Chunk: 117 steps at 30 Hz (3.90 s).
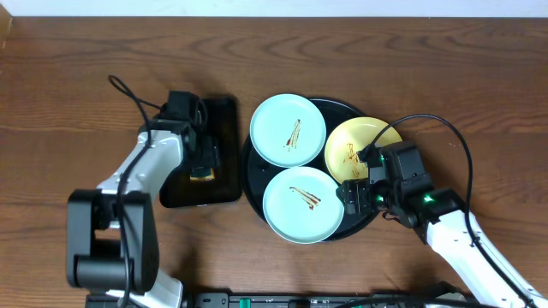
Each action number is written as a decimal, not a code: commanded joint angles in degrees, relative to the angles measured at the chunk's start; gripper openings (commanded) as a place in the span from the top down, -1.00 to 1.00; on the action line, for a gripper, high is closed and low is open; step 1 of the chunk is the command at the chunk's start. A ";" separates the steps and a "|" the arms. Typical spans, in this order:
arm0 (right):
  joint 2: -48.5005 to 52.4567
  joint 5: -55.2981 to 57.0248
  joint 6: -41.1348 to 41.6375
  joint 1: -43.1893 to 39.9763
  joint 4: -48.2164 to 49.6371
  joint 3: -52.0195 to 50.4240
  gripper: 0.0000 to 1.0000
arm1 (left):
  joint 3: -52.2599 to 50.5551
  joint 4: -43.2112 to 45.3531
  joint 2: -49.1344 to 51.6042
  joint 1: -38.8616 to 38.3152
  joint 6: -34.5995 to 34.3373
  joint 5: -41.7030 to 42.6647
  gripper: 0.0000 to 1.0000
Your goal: Clean dirty plates on tray and stack at the side
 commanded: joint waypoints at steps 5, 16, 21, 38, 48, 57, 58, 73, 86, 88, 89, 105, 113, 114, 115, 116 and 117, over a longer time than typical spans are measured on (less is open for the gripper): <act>0.37 0.66 1.07 0.63 0.31 1.09 -0.50 | 0.90 1.01 2.95 -1.62 0.42 -0.37 -0.24; 0.37 0.68 1.07 0.63 0.28 1.07 -0.51 | 0.92 0.81 -0.90 -1.62 0.17 -3.96 -0.30; 0.37 0.68 1.07 0.63 0.26 1.07 -0.51 | 0.90 0.79 -2.08 -1.62 -1.16 -1.62 -0.30; 0.37 0.83 1.07 0.63 0.24 1.09 -0.52 | 0.44 -0.52 0.70 -1.62 -2.19 0.94 -0.15; 0.37 0.81 1.07 0.63 0.24 1.09 -0.52 | -1.01 0.81 0.70 -1.62 -2.19 0.76 -0.04; 0.37 0.81 1.07 0.63 -0.15 1.07 -0.52 | -4.66 4.70 0.70 -1.62 -2.19 0.74 0.24; 0.37 0.81 1.07 0.63 -0.15 1.07 -0.53 | -5.05 4.98 0.70 -1.62 -2.19 0.72 0.28; 0.37 0.83 1.07 0.63 -0.24 1.07 -0.54 | -4.94 5.73 0.55 -1.60 -2.19 0.74 0.85; 0.57 0.81 3.10 0.63 -1.88 0.68 -0.21 | -4.11 0.33 -9.16 -1.62 -2.16 1.99 0.85; 1.14 0.70 3.69 0.63 -1.81 0.52 -0.19 | -4.11 -0.63 -10.95 -1.62 -2.16 2.99 0.85; 1.62 0.59 3.67 0.63 -1.79 0.46 -0.18 | -4.11 -0.96 -11.67 -1.62 -2.16 3.52 0.85; 14.88 -3.43 6.27 4.11 2.01 0.44 0.35 | -4.15 -2.40 -13.16 -1.62 -2.16 4.66 0.85; 16.63 -2.19 7.52 4.81 2.71 0.44 0.46 | -4.13 -1.53 -13.18 -1.60 -2.16 4.00 0.85; 16.63 -2.16 7.52 4.81 2.71 0.44 0.49 | -4.13 -1.14 -13.18 -1.60 -2.14 3.69 0.85; 16.63 -2.16 7.52 4.81 2.67 0.44 0.52 | -4.13 -0.68 -13.25 -1.62 -2.14 3.23 0.85; 16.63 -2.16 7.52 4.81 2.67 0.44 0.56 | -4.13 -0.11 -13.33 -1.62 -2.14 2.56 0.85; 16.63 -2.16 7.52 4.81 2.71 0.44 0.60 | -4.13 0.48 -13.57 -1.62 -2.14 1.73 0.85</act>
